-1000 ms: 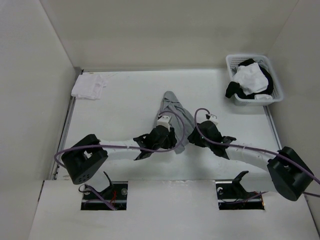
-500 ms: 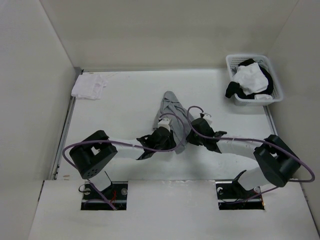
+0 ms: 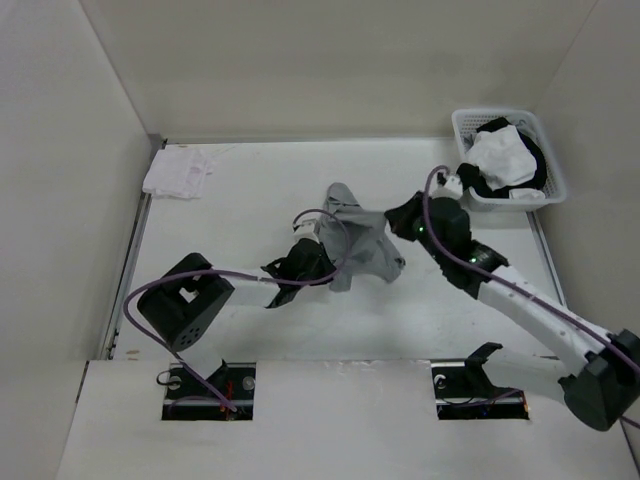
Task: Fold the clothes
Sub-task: Flatten the tank top out
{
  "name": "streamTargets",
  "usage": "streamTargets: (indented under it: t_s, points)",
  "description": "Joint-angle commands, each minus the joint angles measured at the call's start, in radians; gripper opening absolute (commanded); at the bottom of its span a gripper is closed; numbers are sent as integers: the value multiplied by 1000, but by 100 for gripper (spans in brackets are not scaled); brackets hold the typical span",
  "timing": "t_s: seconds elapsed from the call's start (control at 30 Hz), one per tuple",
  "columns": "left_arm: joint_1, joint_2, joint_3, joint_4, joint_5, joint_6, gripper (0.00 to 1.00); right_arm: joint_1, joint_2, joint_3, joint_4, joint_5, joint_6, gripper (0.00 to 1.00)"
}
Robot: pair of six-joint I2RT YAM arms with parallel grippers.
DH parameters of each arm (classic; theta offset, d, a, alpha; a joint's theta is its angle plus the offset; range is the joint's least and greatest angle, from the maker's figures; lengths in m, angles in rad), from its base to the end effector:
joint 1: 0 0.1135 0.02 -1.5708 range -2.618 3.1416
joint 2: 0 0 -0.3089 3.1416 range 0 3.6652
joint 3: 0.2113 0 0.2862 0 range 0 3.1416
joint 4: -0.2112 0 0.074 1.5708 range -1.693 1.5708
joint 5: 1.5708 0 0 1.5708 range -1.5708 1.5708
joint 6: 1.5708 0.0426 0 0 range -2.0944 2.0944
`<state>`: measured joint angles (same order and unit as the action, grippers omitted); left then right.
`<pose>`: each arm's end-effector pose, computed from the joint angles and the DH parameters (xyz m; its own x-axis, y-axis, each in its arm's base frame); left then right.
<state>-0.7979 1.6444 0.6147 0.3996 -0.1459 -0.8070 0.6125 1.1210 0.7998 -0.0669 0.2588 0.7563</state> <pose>0.2363 -0.2335 0.1442 -0.7368 -0.2679 -0.6207 0.1361 0.8406 -0.5243 0.2327 0.1502 0.3167 -0.4735 0.4780 -0.7398 -0.0508 0.8237 0.5648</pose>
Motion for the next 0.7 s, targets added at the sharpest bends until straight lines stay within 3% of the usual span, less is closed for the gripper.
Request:
streamTargets:
  t_s: [0.0,0.2,0.3,0.43,0.67]
  points:
    - [33,-101,43,71,-18,-26,6,-52,-102,194,-13,28,-123,0]
    - [81,-481,-10,-40,-133,75,6,-73,-171,413,-42,-6,-198,0]
    - [116,-581,-9,-123,-158,94,6,-58,-199,518,-40,-10,-219,0]
    - [111,-574,-9,-136,-165,124,6,-40,-182,617,-33,-26,-236,1]
    - [249,-430,152,-73,-164,91,6,-144,26,702,10,-133,-173,1]
